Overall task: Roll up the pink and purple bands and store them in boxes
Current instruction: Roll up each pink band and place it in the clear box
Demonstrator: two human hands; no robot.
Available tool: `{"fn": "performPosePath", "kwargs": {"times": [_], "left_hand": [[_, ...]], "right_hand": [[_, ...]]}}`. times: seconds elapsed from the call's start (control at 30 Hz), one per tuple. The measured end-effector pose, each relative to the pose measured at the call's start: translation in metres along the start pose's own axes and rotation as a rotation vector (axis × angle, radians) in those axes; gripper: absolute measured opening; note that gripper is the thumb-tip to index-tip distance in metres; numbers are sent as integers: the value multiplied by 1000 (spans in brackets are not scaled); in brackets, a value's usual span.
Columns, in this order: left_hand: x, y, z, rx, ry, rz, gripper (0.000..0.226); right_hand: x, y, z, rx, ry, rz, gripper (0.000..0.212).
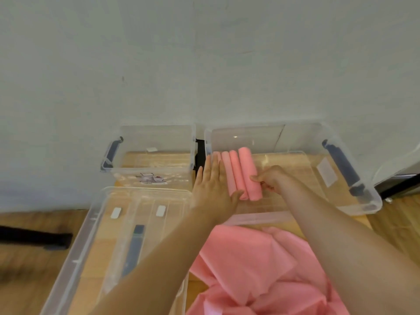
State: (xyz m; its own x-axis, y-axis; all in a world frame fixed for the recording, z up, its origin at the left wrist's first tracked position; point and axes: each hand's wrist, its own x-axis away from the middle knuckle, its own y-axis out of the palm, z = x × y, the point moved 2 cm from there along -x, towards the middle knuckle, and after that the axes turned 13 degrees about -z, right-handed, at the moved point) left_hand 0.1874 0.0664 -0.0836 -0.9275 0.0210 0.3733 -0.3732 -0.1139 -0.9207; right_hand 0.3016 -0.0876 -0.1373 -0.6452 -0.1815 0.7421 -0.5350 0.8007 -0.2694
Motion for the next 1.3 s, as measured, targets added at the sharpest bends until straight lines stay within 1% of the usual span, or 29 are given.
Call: {"fn": "performPosePath", "kwargs": {"times": [0.03, 0.1, 0.17, 0.27, 0.33, 0.4, 0.43, 0.5, 0.53, 0.57, 0.63, 0.67, 0.7, 0.83, 1.0, 1.07, 1.13, 1.2, 1.27, 1.3], "left_hand": [[0, 0, 0, 3, 1, -6, 94], [0, 1, 0, 17, 8, -21, 87], [1, 0, 0, 23, 12, -18, 89], [1, -1, 0, 23, 16, -38, 82], [1, -1, -1, 20, 16, -42, 82], [0, -1, -1, 25, 18, -31, 86], [0, 0, -1, 31, 19, -36, 87], [0, 0, -1, 41, 21, -50, 87], [1, -1, -1, 47, 24, -52, 87], [0, -1, -1, 51, 27, -50, 86], [0, -1, -1, 54, 30, -43, 85], [0, -2, -1, 50, 29, -42, 84], [0, -1, -1, 43, 28, -42, 83], [0, -1, 0, 46, 34, -49, 83], [-1, -1, -2, 41, 26, -61, 80], [-2, 0, -2, 29, 27, -59, 84], [-2, 2, -2, 25, 26, -64, 89], [-2, 1, -2, 10, 14, -68, 93], [-1, -3, -1, -29, 0, -78, 88], [3, -4, 0, -52, -7, -102, 83]], "right_hand": [[-2, 1, 0, -2, 1, 2, 34], [-7, 2, 1, -33, -17, 2, 35], [-13, 2, 4, -83, -26, -1, 40], [-15, 3, 4, -98, -57, -30, 46], [-16, 3, 3, 17, -95, -7, 47], [-13, 2, 3, 207, -162, 41, 43], [-10, 1, 2, 282, -202, 30, 39], [-4, -2, -1, 439, -281, -73, 34], [-1, -4, -1, 558, -296, -134, 40], [-1, -6, 1, 685, -298, -180, 58], [-4, -9, 9, 906, -292, -191, 104], [-5, -9, 11, 986, -286, -177, 117], [-1, -7, 10, 1042, -266, -168, 120], [2, 1, 6, 1134, -212, -179, 107], [2, -3, 7, 1151, -222, -192, 108], [4, -6, 7, 1142, -251, -187, 107], [9, -9, 5, 1070, -287, -187, 102], [22, -9, 0, 975, -346, -157, 89], [42, -13, -5, 874, -410, -111, 74], [56, -16, -5, 809, -437, -85, 70]]}}
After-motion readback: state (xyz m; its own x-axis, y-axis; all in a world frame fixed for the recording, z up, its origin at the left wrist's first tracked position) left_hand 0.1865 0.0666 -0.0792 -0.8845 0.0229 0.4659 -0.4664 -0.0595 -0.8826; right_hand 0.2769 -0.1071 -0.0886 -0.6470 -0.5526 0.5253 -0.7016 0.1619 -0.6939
